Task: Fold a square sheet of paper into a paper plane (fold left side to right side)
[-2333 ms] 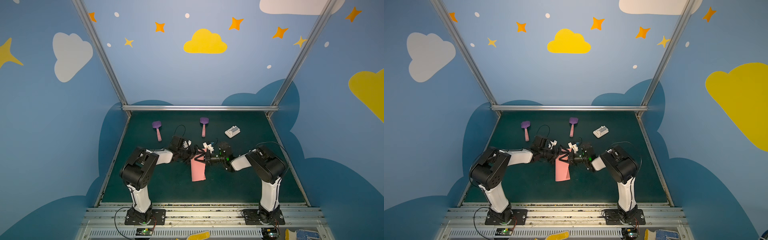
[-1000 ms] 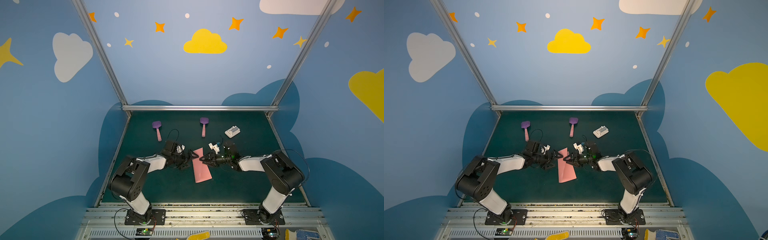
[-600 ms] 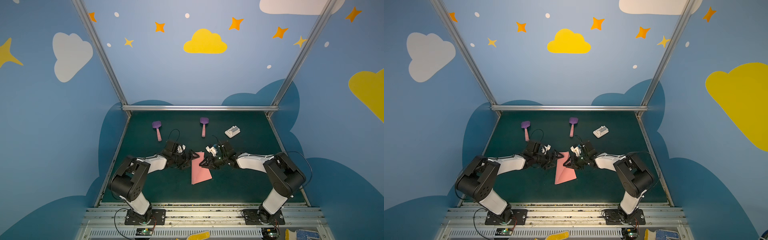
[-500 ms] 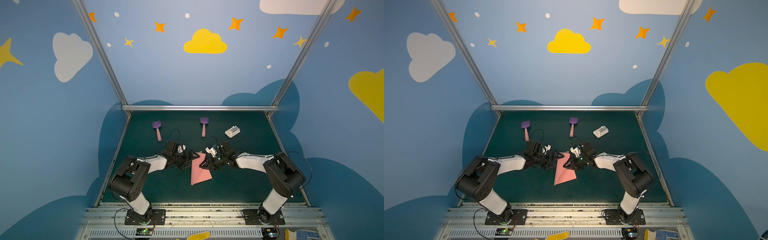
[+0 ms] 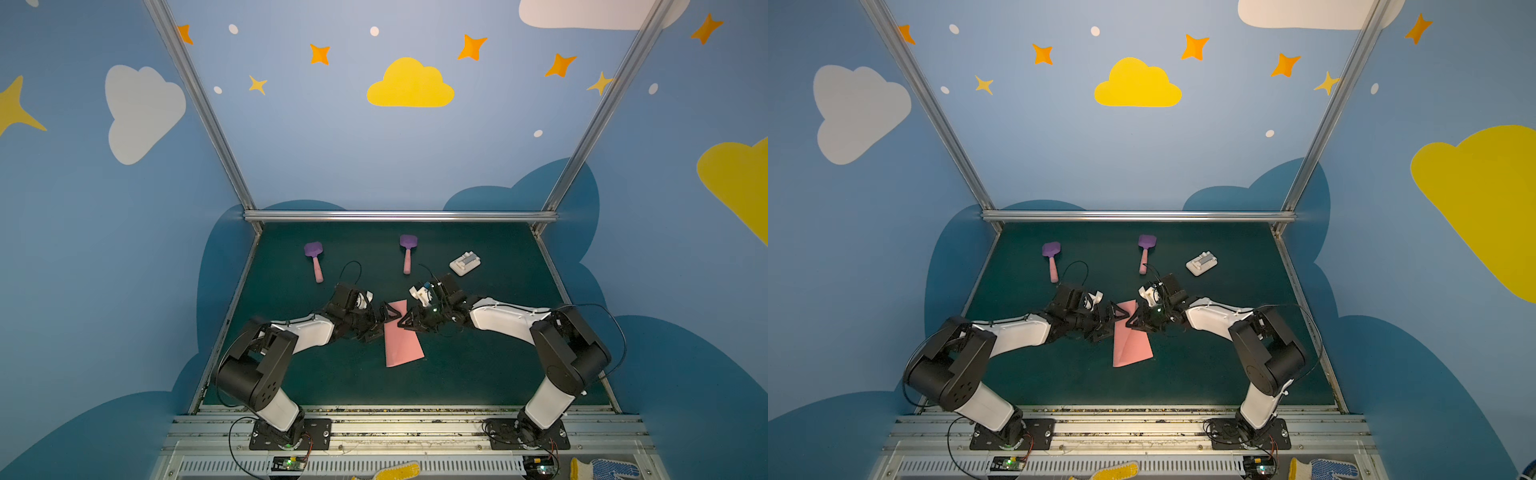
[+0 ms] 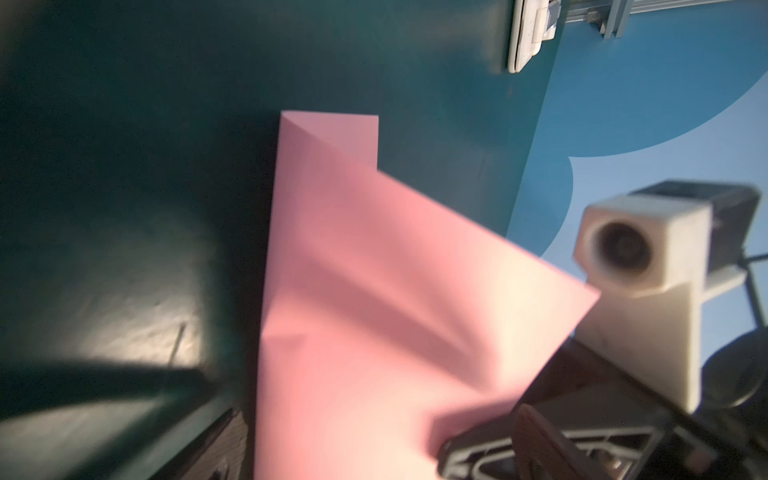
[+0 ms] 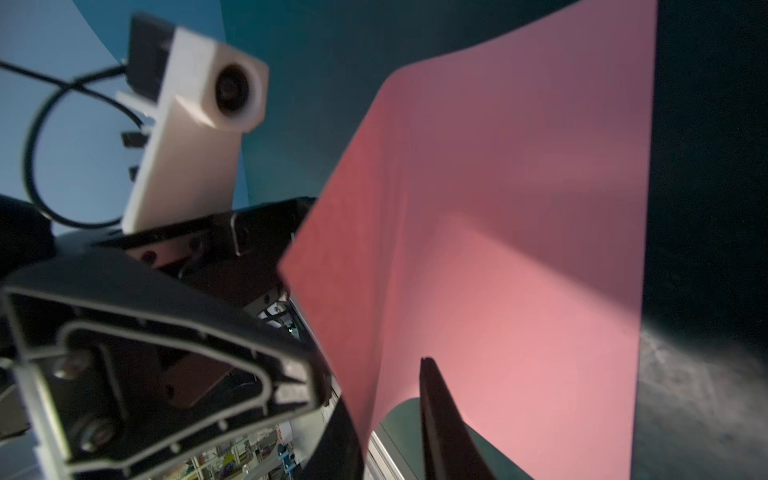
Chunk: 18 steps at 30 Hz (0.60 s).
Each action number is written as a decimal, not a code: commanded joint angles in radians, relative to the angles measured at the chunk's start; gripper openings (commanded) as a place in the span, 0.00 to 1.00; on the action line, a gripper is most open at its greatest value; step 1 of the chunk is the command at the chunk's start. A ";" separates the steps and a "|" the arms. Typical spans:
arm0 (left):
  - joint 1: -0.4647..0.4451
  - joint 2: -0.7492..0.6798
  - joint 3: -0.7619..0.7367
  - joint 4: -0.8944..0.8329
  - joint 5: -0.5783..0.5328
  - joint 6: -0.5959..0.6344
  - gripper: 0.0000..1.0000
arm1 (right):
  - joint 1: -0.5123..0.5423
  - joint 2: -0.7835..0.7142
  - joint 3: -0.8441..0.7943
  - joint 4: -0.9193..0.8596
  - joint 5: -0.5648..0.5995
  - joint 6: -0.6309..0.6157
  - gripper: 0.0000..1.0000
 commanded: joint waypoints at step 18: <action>0.030 -0.120 -0.048 -0.055 -0.119 -0.016 1.00 | -0.033 0.173 0.209 -0.154 -0.033 -0.041 0.17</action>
